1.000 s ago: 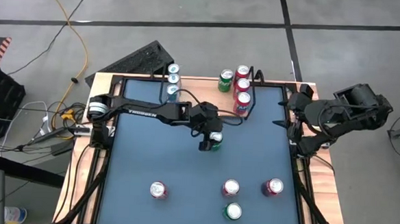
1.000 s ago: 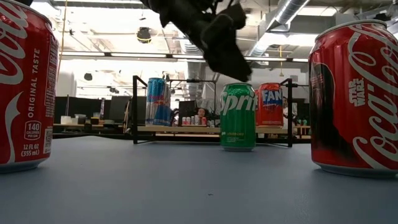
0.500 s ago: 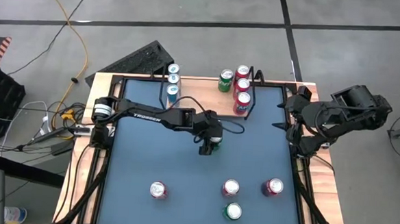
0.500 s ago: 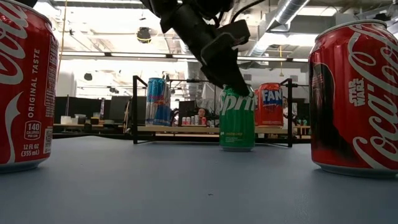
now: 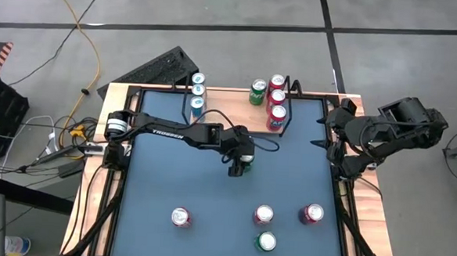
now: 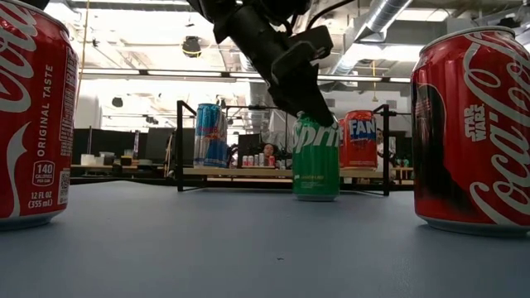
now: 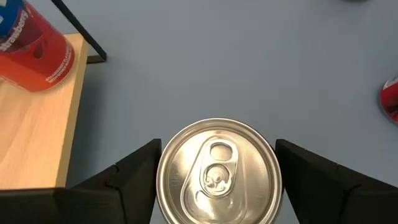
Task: Place canned beverage on shelf
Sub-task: Put the right green soda can on the shelf aligned with the other green soda can
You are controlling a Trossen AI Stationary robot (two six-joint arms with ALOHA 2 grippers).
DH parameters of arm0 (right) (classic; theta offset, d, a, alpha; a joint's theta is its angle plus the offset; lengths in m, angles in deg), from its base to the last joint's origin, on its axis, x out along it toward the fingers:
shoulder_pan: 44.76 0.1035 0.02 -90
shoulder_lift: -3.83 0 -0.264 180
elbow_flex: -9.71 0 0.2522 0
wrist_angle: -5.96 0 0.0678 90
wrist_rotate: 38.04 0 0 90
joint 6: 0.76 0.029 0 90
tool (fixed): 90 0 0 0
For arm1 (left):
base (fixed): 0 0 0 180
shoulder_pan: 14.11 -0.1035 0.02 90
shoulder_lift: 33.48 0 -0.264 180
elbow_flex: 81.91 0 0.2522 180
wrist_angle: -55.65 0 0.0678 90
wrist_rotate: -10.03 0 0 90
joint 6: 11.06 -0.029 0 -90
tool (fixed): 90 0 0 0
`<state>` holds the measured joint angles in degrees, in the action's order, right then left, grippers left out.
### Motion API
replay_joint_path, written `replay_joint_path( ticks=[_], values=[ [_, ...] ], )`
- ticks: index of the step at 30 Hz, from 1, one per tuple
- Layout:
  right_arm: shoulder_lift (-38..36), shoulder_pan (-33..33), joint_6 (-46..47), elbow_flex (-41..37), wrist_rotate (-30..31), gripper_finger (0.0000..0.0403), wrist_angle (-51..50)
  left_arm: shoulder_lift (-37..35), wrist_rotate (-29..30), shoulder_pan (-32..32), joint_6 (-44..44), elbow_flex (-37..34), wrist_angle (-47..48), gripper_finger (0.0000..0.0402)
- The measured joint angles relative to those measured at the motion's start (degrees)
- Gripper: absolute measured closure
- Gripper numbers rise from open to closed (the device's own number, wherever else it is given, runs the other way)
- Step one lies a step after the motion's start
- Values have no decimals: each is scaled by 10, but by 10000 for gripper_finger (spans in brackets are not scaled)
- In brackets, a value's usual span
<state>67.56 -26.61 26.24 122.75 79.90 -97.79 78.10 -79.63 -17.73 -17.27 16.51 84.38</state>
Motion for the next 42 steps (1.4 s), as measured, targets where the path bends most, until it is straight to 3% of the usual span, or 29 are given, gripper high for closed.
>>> replay_joint_path(
  ticks=[10,21,31,42],
  values=[
    [0,0,-4,0,2,92,0,-10,-31,-41,22,48,11,133],
    [0,0,-5,0,4,92,0,-12,-46,-107,-28,122,54,133],
    [0,0,-18,0,4,92,0,-11,-68,-174,-42,139,49,133],
    [0,0,-22,0,4,92,0,-9,-80,-203,-56,139,23,133]
  ],
)
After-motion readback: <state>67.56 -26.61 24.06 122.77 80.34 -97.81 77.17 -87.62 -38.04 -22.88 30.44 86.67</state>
